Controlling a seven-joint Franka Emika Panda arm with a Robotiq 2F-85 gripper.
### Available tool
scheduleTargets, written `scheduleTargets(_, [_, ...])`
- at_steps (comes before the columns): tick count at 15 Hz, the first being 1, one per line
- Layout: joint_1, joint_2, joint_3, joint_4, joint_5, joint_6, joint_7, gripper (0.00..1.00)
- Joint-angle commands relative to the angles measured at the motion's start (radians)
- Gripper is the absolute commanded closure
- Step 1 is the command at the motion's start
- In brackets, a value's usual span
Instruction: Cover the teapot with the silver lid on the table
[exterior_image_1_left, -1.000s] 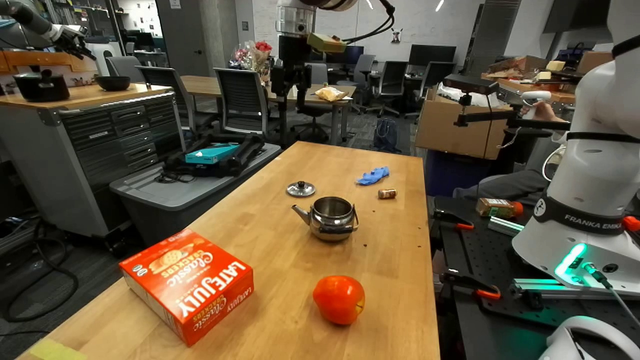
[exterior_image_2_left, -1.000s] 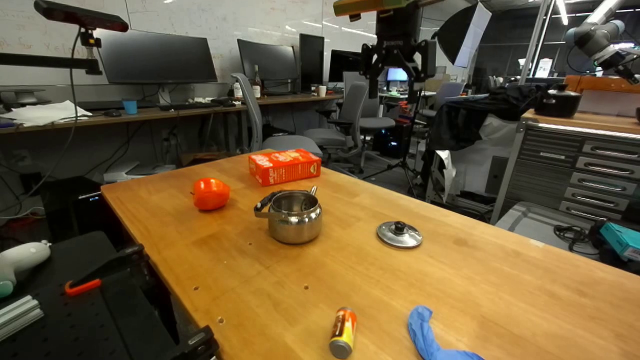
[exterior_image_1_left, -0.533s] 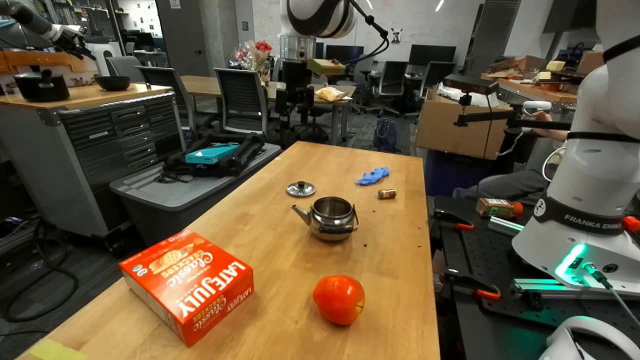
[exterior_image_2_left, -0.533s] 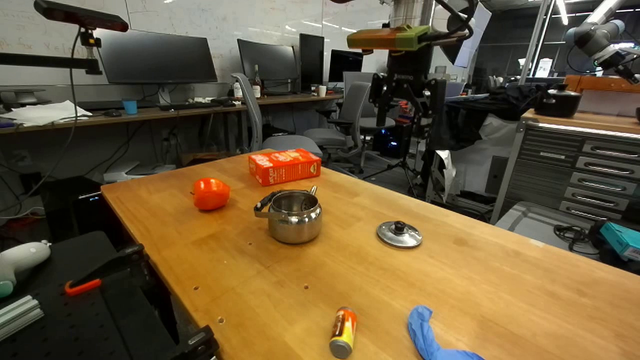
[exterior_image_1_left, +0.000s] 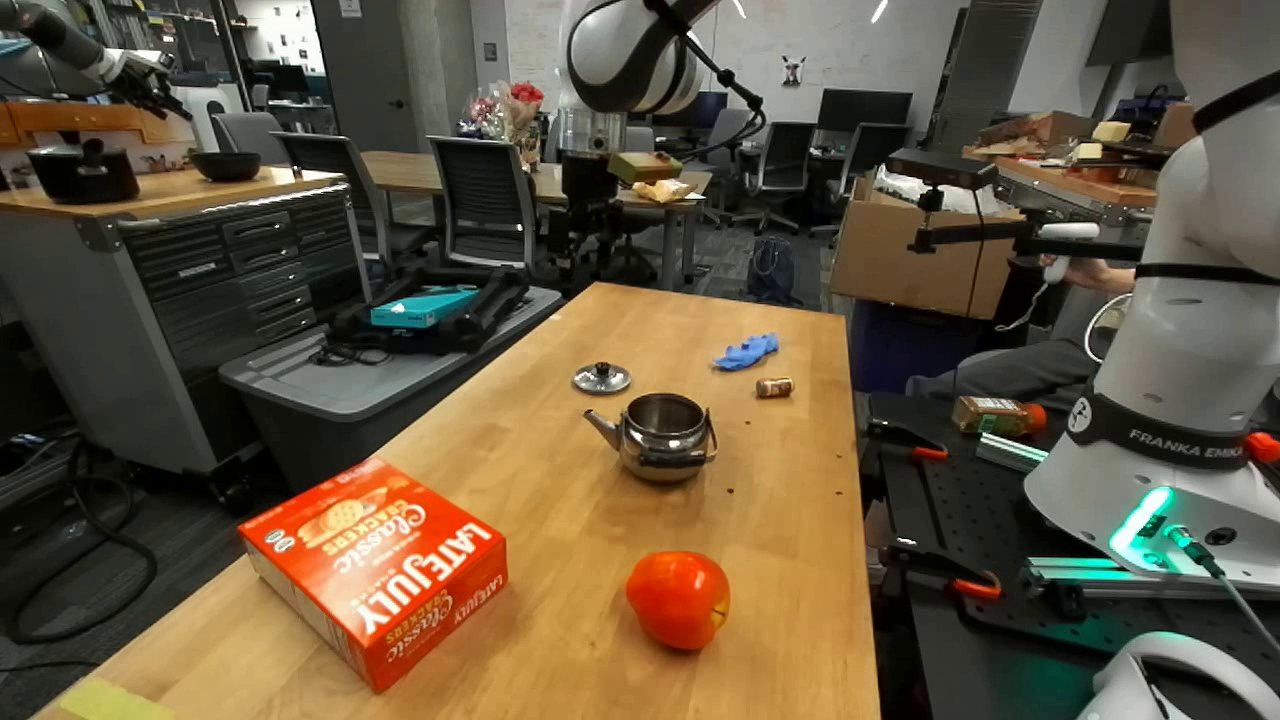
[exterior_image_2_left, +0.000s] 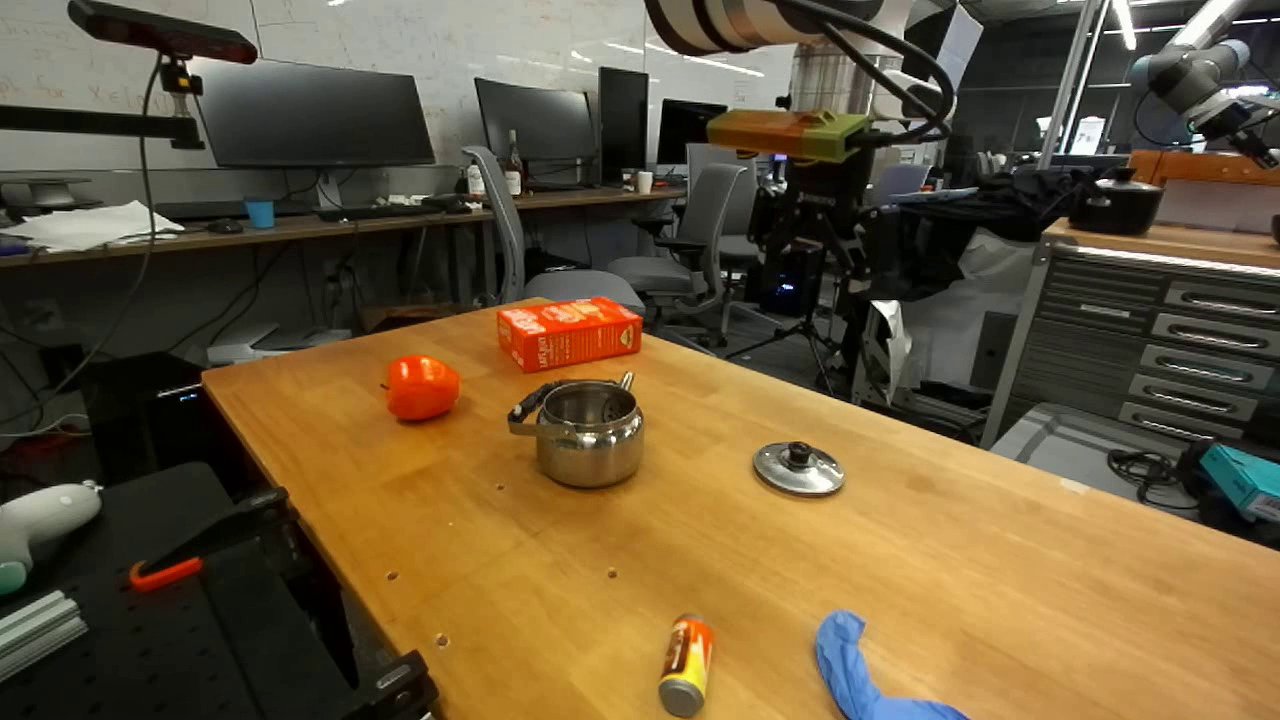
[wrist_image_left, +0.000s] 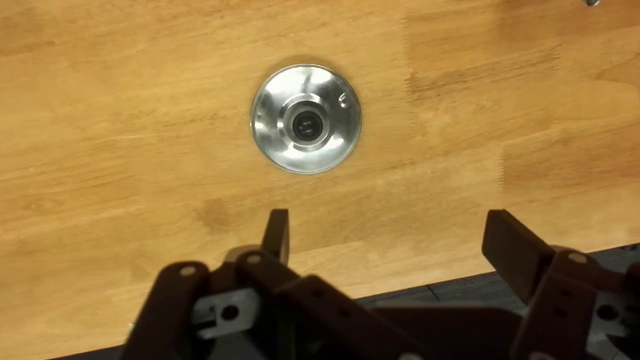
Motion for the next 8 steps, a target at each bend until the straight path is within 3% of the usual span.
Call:
scheduleTargets(1, [-0.009,0.054,0.001,0.054,0.014,0.003,-0.016,0.0])
scheduleTargets(8, [-0.009,0.143,-0.008,0.113,-0.002,-0.002,-0.006,0.0])
